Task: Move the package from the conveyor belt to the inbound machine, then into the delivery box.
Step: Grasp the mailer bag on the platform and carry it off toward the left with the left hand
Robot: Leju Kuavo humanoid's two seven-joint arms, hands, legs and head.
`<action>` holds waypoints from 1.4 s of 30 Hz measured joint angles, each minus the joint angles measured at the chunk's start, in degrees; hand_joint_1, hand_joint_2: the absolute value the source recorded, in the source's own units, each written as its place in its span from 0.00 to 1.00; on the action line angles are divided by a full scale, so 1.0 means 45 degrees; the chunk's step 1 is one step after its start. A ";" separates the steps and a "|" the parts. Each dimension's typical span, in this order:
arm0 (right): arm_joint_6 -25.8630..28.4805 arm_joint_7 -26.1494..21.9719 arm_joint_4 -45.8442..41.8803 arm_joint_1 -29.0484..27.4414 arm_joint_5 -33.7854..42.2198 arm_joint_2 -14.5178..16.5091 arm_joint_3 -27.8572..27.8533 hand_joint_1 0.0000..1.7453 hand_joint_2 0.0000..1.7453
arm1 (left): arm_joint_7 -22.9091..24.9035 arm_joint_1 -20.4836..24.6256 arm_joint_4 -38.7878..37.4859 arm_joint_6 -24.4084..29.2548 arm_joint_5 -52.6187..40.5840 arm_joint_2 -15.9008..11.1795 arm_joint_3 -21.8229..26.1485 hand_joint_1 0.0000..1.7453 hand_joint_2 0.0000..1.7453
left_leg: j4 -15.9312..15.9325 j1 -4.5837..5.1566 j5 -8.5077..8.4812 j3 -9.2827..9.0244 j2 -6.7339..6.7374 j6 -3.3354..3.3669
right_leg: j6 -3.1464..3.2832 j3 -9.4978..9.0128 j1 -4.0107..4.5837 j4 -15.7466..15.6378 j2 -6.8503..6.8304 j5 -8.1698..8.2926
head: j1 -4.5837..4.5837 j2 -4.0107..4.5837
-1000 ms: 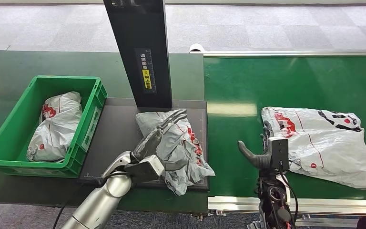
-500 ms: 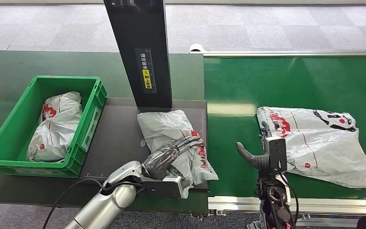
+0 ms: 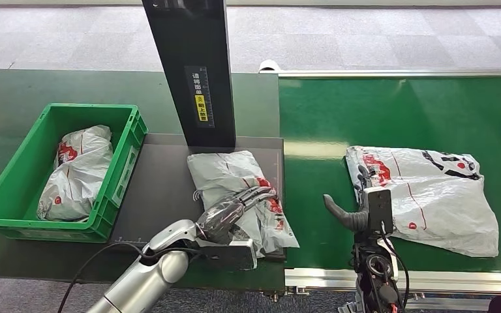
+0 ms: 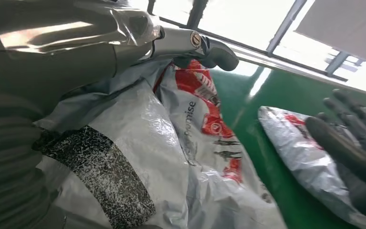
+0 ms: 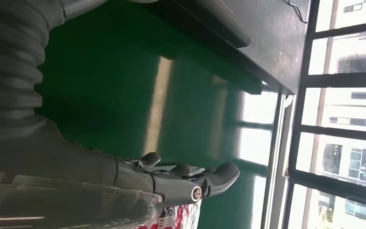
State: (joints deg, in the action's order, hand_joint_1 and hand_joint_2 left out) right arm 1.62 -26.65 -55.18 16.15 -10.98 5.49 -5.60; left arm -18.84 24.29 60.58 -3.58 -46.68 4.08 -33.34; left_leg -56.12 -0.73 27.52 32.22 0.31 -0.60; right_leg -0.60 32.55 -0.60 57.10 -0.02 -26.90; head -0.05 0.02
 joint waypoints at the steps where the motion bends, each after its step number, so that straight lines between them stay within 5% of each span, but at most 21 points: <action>1: -0.0092 -0.0200 -0.0056 -0.0035 -0.0018 0.0007 -0.0006 0.00 1.00 | 0.0268 0.0052 -0.0123 0.0305 -0.0242 0.0009 -0.0006 0.00 0.00 | 0.0000 0.0000 0.0000 0.0000 0.0000 0.0000 | 0.0000 0.0000 0.0000 0.0000 0.0000 0.0000 | 0.0001 -0.0001; 11: -0.0483 -0.0725 -0.1282 -0.0602 -0.0197 0.0357 -0.0039 0.00 1.00 | 0.4513 0.0475 -0.1243 0.4638 -0.3289 0.0488 0.1212 0.02 0.00 | 0.0002 -0.0002 0.0000 -0.0003 0.0006 0.0000 | 0.0001 -0.0001 0.0003 0.0002 0.0001 0.0000 | 0.0001 -0.0001; 12: -0.0488 -0.0698 -0.1313 -0.0618 -0.0202 0.0391 -0.0043 0.00 1.00 | 0.4836 0.0517 -0.1403 0.4703 -0.3786 0.0525 0.1345 0.14 0.00 | 0.0002 -0.0002 0.0000 -0.0004 0.0006 0.0000 | 0.0001 -0.0001 0.0002 0.0002 0.0001 0.0000 | 0.0001 -0.0002; 15: -0.0509 -0.0649 -0.1337 -0.0645 -0.0210 0.0459 -0.0051 0.00 1.00 | 0.5080 0.0576 -0.1893 0.4637 -0.4482 0.0655 0.1663 0.71 0.00 | 0.0001 -0.0001 0.0000 -0.0005 0.0008 0.0000 | 0.0001 -0.0003 0.0002 0.0001 0.0001 0.0001 | -0.0001 -0.0002; 21: -0.0529 -0.0641 -0.1368 -0.0708 -0.0221 0.0509 -0.0060 0.00 1.00 | 0.5080 0.0715 -0.2425 0.4633 -0.4724 0.0837 0.1996 0.99 0.00 | 0.0001 -0.0001 0.0000 -0.0010 0.0004 0.0000 | 0.0001 -0.0010 0.0001 0.0000 0.0000 0.0001 | 0.0000 0.0000; 34: -0.0632 -0.0636 -0.1580 -0.0884 -0.0221 0.0533 -0.0077 0.00 1.00 | 0.4321 0.0761 -0.2512 0.4615 -0.4769 0.0894 0.2264 1.00 0.00 | 0.0001 -0.0001 0.0000 -0.0018 0.0002 0.0000 | 0.0001 -0.0021 0.0001 0.0001 0.0000 0.0000 | 0.0000 -0.0001; 42: -0.0636 -0.0636 -0.1595 -0.0912 -0.0188 0.0549 -0.0095 0.00 1.00 | 0.1219 0.0329 -0.1543 0.7619 -0.2335 0.1050 0.2784 1.00 0.00 | 0.0001 -0.0001 0.0000 -0.0010 0.0003 0.0000 | 0.0001 -0.0011 0.0001 0.0002 0.0000 0.0000 | 0.0000 -0.0001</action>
State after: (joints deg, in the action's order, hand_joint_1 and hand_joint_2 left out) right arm -1.25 -29.51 -62.36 12.05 -11.83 7.96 -6.03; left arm -13.35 25.77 53.64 30.70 -57.19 8.80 -20.81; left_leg -56.12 -0.74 27.52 32.18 0.32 -0.60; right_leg -0.60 32.50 -0.59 57.11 -0.02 -26.90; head -0.05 0.01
